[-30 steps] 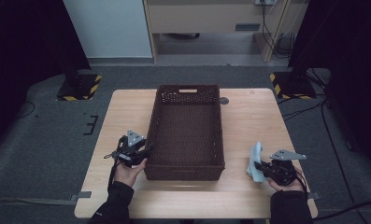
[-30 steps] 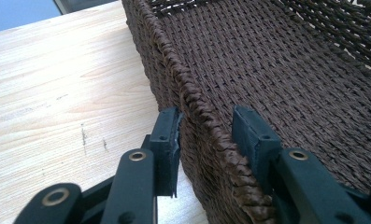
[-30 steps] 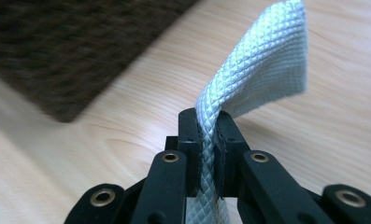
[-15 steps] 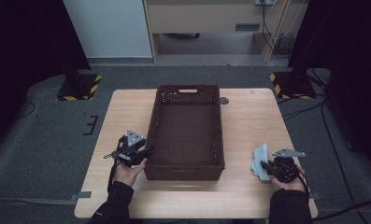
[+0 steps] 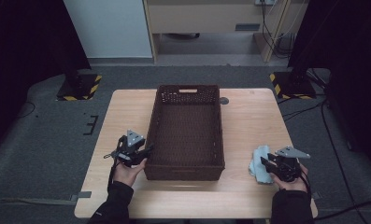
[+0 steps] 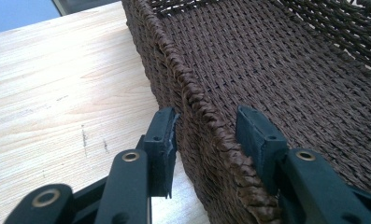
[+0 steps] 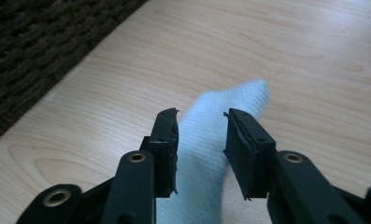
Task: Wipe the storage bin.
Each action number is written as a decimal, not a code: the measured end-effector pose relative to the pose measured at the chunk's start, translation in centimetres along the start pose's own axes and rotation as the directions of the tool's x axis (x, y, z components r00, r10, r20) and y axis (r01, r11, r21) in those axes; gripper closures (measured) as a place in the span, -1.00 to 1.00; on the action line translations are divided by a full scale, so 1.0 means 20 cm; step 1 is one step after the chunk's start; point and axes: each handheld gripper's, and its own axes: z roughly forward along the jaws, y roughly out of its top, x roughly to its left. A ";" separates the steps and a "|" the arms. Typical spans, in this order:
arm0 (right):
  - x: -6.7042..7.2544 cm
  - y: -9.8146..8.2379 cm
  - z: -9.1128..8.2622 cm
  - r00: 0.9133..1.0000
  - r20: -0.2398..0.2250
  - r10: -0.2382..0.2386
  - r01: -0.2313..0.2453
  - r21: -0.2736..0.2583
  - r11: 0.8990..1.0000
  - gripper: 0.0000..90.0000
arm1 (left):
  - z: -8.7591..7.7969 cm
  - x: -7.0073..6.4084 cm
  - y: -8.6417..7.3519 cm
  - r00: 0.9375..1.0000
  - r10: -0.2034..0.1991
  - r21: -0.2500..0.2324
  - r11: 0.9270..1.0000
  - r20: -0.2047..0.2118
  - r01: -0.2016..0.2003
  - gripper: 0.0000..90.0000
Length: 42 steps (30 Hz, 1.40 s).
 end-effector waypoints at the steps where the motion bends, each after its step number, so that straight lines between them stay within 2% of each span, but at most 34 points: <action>1: 0.01 0.01 -0.01 1.000 0.007 -0.012 0.012 -0.003 1.000 0.41 | 0.00 0.00 0.00 1.000 -0.001 0.000 1.000 0.001 0.001 0.27; 3: 0.02 0.03 -0.02 1.000 0.003 -0.030 0.030 -0.022 0.999 0.40 | 0.00 0.00 0.00 1.000 -0.001 0.000 1.000 0.000 0.001 0.27; 6: 0.05 0.06 -0.04 0.999 0.004 -0.032 0.032 -0.038 0.999 0.36 | 0.00 0.00 0.00 1.000 -0.002 0.000 1.000 0.004 0.002 0.28; 8: 0.07 0.08 -0.04 0.999 0.011 -0.044 0.045 -0.053 0.998 0.34 | 0.00 0.00 0.00 1.000 -0.010 0.003 1.000 0.023 0.010 0.30; 9: 0.08 0.09 -0.04 0.999 -0.010 -0.047 0.046 -0.052 0.998 0.36 | 0.00 0.01 0.00 0.999 -0.014 0.005 1.000 0.040 0.014 0.36; 11: 0.10 0.11 -0.04 0.999 -0.026 -0.045 0.043 -0.066 0.997 0.35 | 0.00 0.01 0.00 0.999 -0.011 0.004 1.000 0.048 0.011 0.41; 14: 0.14 0.16 -0.03 0.996 -0.046 -0.071 0.067 -0.081 0.994 0.35 | 0.00 -0.01 0.01 0.999 0.018 -0.003 1.000 0.042 -0.018 0.51; 21: 0.24 0.31 0.01 0.990 -0.098 -0.102 0.092 -0.102 0.990 0.32 | 0.00 0.01 0.01 0.997 0.017 -0.004 1.000 0.074 -0.017 0.52; 31: 0.35 0.47 0.07 0.981 -0.147 -0.129 0.112 -0.122 0.986 0.31 | -0.02 0.00 0.01 0.990 0.039 -0.011 0.999 0.134 -0.038 0.50; 37: 0.39 0.51 0.13 0.979 -0.151 -0.139 0.120 -0.129 0.984 0.30 | 0.00 -0.05 0.01 0.983 0.069 -0.015 0.998 0.170 -0.067 0.50; 39: 0.39 0.51 0.15 0.979 -0.152 -0.136 0.118 -0.120 0.986 0.31 | 0.00 -0.06 0.01 0.984 0.080 -0.015 0.997 0.161 -0.079 0.51; 42: 0.38 0.48 0.18 0.981 -0.150 -0.126 0.113 -0.093 0.989 0.34 | 0.00 -0.06 0.01 0.986 0.077 -0.021 0.997 0.148 -0.075 0.46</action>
